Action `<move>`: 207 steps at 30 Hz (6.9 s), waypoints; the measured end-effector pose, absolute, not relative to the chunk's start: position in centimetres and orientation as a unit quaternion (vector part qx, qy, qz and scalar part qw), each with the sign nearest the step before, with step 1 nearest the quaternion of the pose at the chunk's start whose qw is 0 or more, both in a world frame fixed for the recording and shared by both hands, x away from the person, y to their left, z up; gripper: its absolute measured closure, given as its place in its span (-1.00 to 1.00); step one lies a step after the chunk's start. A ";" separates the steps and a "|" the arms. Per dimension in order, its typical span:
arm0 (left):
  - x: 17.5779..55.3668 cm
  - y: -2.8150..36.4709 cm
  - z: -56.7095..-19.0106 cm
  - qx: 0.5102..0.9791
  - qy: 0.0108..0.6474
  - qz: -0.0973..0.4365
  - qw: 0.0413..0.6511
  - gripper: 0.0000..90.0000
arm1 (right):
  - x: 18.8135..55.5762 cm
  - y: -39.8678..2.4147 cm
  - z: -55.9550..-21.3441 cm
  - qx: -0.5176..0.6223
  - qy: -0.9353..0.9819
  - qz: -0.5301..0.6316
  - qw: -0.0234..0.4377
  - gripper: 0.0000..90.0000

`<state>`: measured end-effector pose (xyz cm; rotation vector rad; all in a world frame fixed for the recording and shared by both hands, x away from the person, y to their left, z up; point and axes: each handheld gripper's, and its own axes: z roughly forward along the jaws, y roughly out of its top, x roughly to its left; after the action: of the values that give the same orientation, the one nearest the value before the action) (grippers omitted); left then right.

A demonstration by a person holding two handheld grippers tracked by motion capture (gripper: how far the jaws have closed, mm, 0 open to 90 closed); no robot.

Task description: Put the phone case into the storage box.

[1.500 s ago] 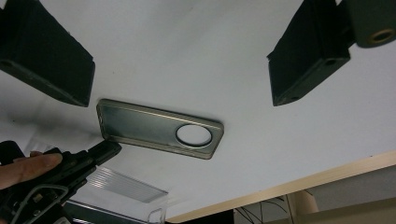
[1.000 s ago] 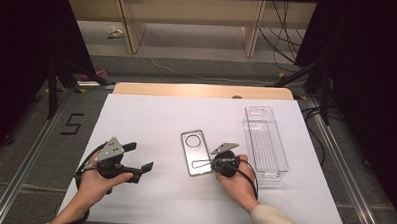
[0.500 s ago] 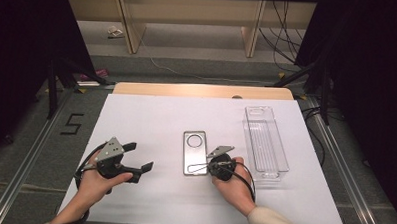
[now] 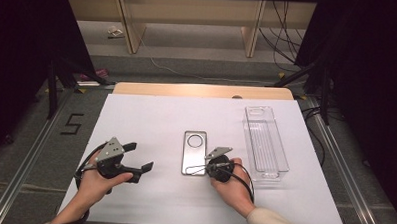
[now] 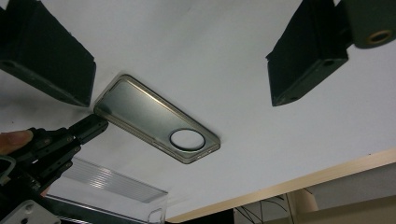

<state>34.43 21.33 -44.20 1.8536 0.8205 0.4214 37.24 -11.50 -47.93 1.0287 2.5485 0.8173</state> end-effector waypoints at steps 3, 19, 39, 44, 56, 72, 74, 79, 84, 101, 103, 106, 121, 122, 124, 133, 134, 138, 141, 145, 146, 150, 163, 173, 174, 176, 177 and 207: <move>34.4 21.3 -44.2 0.769 0.341 0.175 0.511 -0.84 | 37.2 -11.5 -47.9 0.353 0.881 0.282 0.138 1.00; 34.4 21.4 -44.2 0.770 0.340 0.175 0.511 -0.84 | 37.2 -11.8 -47.5 0.353 0.873 0.297 0.157 0.73; 34.4 21.4 -44.2 0.770 0.340 0.173 0.511 -0.83 | 37.0 -15.3 -42.6 0.303 0.787 0.501 0.194 -0.61; 34.4 21.4 -44.2 0.769 0.340 0.173 0.512 -0.82 | 37.0 -15.3 -42.6 0.302 0.788 0.501 0.193 -0.61; 34.4 21.5 -44.2 0.769 0.342 0.173 0.512 -0.82 | 37.0 -14.9 -42.7 0.292 0.797 0.493 0.190 -0.62; 34.5 21.4 -44.2 0.769 0.342 0.173 0.512 -0.82 | 36.9 -13.5 -43.0 0.255 0.830 0.457 0.192 -0.60; 34.5 21.4 -44.2 0.768 0.343 0.173 0.512 -0.82 | 36.9 -13.4 -43.0 0.254 0.832 0.454 0.191 -0.59; 34.5 21.4 -44.2 0.769 0.342 0.173 0.512 -0.82 | 36.9 -12.6 -43.1 0.238 0.847 0.434 0.194 -0.53; 34.5 21.4 -44.1 0.768 0.342 0.173 0.513 -0.82 | 36.8 -11.5 -43.4 0.198 0.884 0.378 0.190 -0.31; 34.5 21.4 -44.2 0.768 0.341 0.173 0.513 -0.82 | 37.0 -8.9 -45.0 0.131 0.939 0.263 0.181 -0.22; 34.5 21.4 -44.2 0.768 0.342 0.173 0.514 -0.82 | 37.2 -8.5 -45.4 0.124 0.947 0.240 0.175 -0.22; 34.6 21.4 -44.1 0.768 0.341 0.174 0.513 -0.82 | 37.3 -8.3 -45.7 0.120 0.952 0.223 0.173 -0.22; 34.6 21.4 -44.1 0.768 0.341 0.173 0.514 -0.82 | 37.8 -6.7 -46.2 0.095 0.965 0.172 0.172 -0.18; 34.6 21.4 -44.1 0.767 0.342 0.173 0.514 -0.82 | 37.9 -6.7 -46.2 0.088 0.966 0.169 0.175 -0.18; 34.6 21.4 -44.1 0.767 0.342 0.173 0.514 -0.82 | 38.0 -6.5 -46.2 0.081 0.968 0.162 0.175 -0.17; 34.6 21.4 -44.1 0.768 0.341 0.173 0.514 -0.82 | 38.3 -6.1 -46.2 0.070 0.969 0.150 0.184 -0.16; 34.6 21.4 -44.1 0.767 0.341 0.173 0.514 -0.82 | 38.3 -6.0 -46.2 0.068 0.969 0.149 0.183 -0.15; 34.6 21.5 -44.1 0.767 0.342 0.173 0.515 -0.82 | 38.3 -5.6 -46.2 0.064 0.972 0.136 0.183 -0.14; 34.6 21.5 -44.1 0.767 0.342 0.173 0.515 -0.82 | 38.4 -5.4 -46.2 0.064 0.972 0.137 0.182 -0.14; 34.6 21.5 -44.1 0.767 0.342 0.173 0.515 -0.82 | 38.6 -5.3 -46.2 0.059 0.973 0.130 0.182 -0.13; 34.6 21.5 -44.1 0.767 0.342 0.173 0.515 -0.82 | 38.6 -5.2 -46.3 0.059 0.972 0.132 0.183 -0.12; 34.6 21.4 -44.1 0.767 0.343 0.173 0.515 -0.82 | 38.5 -4.9 -46.2 0.047 0.974 0.120 0.186 -0.09; 34.6 21.5 -44.1 0.767 0.342 0.172 0.515 -0.82 | 38.5 -4.2 -46.1 0.018 0.981 0.102 0.166 0.28; 34.6 21.5 -44.1 0.766 0.343 0.172 0.516 -0.82 | 38.5 -3.8 -46.0 0.005 0.984 0.088 0.152 0.45; 34.6 21.5 -44.1 0.766 0.343 0.172 0.516 -0.82 | 38.5 -3.8 -46.0 0.005 0.984 0.088 0.152 0.45; 34.6 21.5 -44.1 0.766 0.343 0.172 0.516 -0.82 | 38.5 -3.8 -46.0 0.002 0.985 0.086 0.153 0.46; 34.6 21.5 -44.1 0.766 0.343 0.171 0.516 -0.82 | 38.5 -3.8 -46.0 0.002 0.985 0.085 0.152 0.46; 34.6 21.5 -44.1 0.766 0.342 0.171 0.516 -0.81 | 38.6 -3.3 -46.0 -0.003 0.988 0.065 0.137 0.78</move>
<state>34.59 21.47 -44.12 1.8402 0.8212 0.4101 38.59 -3.30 -46.00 -0.0074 2.8596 0.1892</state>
